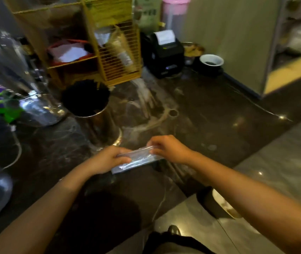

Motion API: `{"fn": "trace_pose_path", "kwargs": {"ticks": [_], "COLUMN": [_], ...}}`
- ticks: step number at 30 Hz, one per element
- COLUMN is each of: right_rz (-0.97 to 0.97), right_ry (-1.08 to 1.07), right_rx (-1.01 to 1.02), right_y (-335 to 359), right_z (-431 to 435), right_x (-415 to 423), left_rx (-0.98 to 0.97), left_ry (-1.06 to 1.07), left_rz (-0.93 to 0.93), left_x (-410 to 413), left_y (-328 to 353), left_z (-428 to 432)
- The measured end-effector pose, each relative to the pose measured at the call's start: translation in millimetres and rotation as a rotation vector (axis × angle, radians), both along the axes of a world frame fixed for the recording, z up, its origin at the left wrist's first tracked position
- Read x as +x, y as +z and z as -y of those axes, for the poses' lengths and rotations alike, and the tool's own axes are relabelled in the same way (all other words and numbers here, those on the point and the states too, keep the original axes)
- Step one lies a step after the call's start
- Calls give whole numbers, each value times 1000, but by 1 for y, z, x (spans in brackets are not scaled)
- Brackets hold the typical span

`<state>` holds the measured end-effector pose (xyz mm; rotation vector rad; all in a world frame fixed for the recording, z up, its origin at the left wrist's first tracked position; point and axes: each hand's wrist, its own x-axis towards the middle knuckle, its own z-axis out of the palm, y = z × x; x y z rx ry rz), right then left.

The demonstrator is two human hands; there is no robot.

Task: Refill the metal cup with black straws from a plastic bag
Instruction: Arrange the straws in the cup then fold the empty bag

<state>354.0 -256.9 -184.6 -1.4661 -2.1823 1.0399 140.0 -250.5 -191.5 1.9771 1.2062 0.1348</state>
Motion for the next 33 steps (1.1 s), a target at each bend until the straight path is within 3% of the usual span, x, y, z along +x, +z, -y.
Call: {"fn": "trace_pose_path", "kwargs": {"ticks": [6,16,21,27,33], "right_rz": [-96,-227,-255,-301,-308], "right_ry": [-309,-689,-880,-1036,-1090], "right_rx": [-64,-190,-280,-303,-276], "right_y": [2,-3,-32,-111,-261], "right_z": [35,117,151,157,144], "right_x": [107,299,378,429,450], "left_rx": [83,123,76,-1,14], "left_ry": [-94,-297,-292,-337,-444], "left_rz": [160,70,8,-68,-151], "left_x": [104,312,411,488,528], "left_y": [-4,-32,-64,-141,-302], "left_z": [6,50,69,61,45]}}
